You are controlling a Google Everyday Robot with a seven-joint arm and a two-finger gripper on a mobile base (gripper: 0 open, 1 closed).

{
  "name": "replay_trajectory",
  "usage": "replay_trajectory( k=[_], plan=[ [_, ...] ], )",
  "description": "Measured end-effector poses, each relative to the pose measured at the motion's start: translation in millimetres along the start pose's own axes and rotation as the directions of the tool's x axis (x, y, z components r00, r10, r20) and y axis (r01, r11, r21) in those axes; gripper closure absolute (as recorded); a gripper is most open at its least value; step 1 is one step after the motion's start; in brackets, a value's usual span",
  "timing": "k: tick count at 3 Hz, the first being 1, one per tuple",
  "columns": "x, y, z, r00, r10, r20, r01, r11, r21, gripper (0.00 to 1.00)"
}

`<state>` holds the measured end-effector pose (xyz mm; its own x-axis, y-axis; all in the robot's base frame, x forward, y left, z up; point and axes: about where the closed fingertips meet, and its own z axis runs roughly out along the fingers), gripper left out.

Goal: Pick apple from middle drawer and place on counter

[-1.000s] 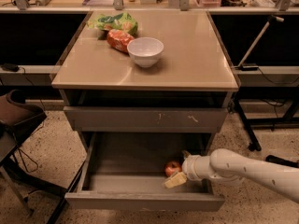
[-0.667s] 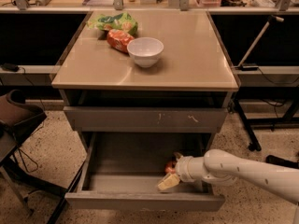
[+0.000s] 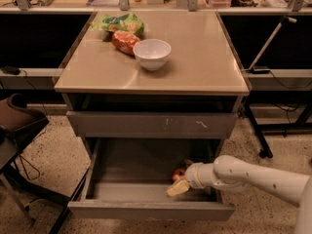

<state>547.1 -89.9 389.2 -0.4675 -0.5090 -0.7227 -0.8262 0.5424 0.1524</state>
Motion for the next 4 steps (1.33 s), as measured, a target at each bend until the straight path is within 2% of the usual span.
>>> replay_trajectory(
  k=[1,2,4],
  plan=[
    [14.0,-17.5,10.2,0.999,0.048,-0.002,-0.048,0.9988,0.008,0.00],
    [15.2,-19.9,11.8,0.999,0.052,0.000,-0.052,0.9986,0.010,0.17],
    [17.4,-18.2,6.4,0.998,0.057,0.001,-0.057,0.9984,0.006,0.63]
  ],
)
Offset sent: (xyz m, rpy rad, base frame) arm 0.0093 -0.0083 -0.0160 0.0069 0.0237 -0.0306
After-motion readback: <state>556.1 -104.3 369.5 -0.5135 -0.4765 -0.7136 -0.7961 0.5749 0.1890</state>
